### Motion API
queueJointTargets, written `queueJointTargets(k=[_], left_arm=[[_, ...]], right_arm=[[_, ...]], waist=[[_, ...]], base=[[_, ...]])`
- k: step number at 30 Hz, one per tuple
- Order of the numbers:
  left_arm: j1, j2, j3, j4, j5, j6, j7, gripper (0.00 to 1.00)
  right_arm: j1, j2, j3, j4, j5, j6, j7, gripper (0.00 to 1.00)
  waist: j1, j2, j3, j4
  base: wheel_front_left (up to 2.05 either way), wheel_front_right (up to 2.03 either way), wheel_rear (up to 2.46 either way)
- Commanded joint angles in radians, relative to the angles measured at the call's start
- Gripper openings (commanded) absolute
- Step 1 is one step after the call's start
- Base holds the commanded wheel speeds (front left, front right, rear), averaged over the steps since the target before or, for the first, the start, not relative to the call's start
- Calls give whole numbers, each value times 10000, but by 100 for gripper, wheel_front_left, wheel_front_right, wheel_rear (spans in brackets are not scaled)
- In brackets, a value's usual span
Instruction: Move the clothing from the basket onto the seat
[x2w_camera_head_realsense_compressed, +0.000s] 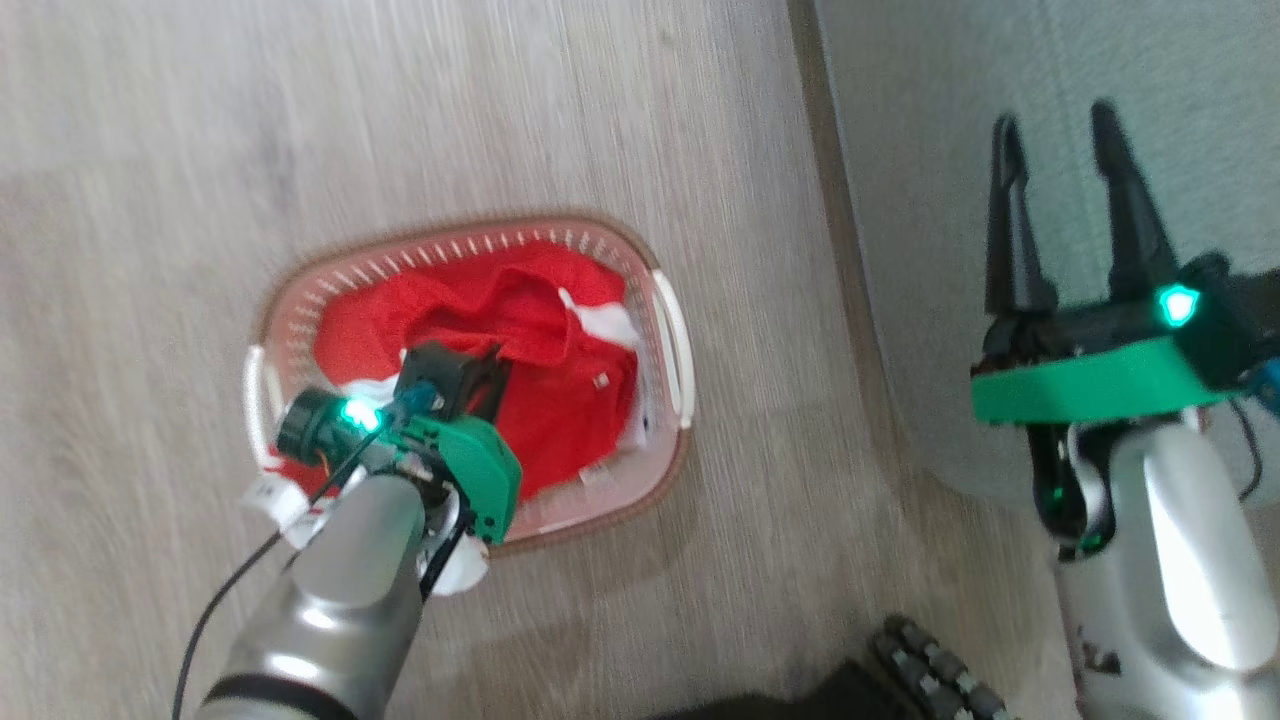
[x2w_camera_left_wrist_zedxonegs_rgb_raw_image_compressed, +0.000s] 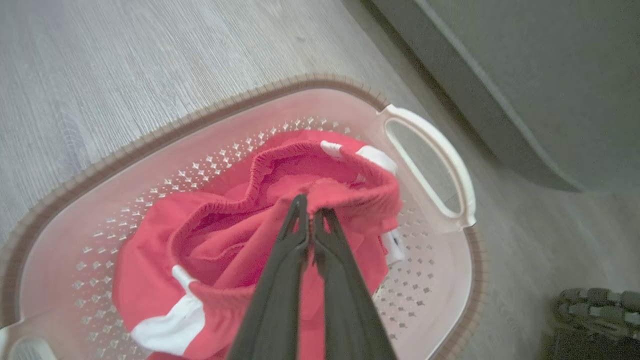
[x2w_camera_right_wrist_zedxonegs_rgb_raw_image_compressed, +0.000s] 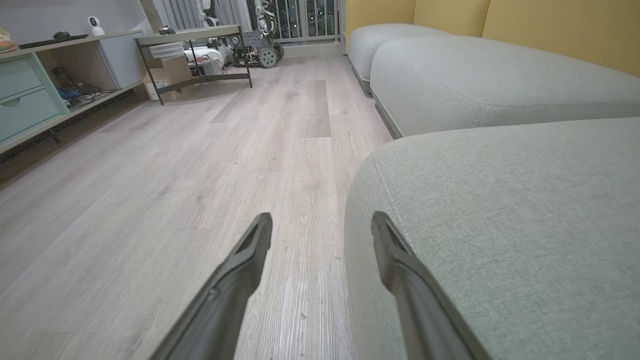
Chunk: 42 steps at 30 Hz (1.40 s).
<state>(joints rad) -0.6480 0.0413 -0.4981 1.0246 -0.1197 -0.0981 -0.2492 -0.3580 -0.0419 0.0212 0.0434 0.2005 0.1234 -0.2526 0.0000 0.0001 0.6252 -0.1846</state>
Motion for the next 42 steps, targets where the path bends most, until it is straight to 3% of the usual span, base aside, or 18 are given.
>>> queueJointTargets(k=[1,13,22,32,42], left_arm=[[388,96,342,-428,-265,-89,-124,0],[1251,91,381,-2053,-1101,-239,-125,0],[1027,218,568,-3009,-1588,-279,-25,0],[-24,477,622,-4435,-2072,-305,812,0],[-1103,346,409,-5116,-2257,-300,1430,0]], right_arm=[[398,-83,134,-176,-92,73,-92,100],[1901,-83,-129,613,-463,73,-92,100],[2903,-83,-105,850,-626,73,-92,100],[3107,-83,206,897,-734,73,-92,100],[2592,-83,1291,1080,-802,73,-92,100]], waist=[[0,-1,-990,272],[0,-1,-4164,773],[0,-1,-5874,1148],[0,-1,-6705,1470],[0,-1,-7029,1678]], base=[[0,0,0],[0,0,0],[0,0,0],[0,0,0],[0,0,0]])
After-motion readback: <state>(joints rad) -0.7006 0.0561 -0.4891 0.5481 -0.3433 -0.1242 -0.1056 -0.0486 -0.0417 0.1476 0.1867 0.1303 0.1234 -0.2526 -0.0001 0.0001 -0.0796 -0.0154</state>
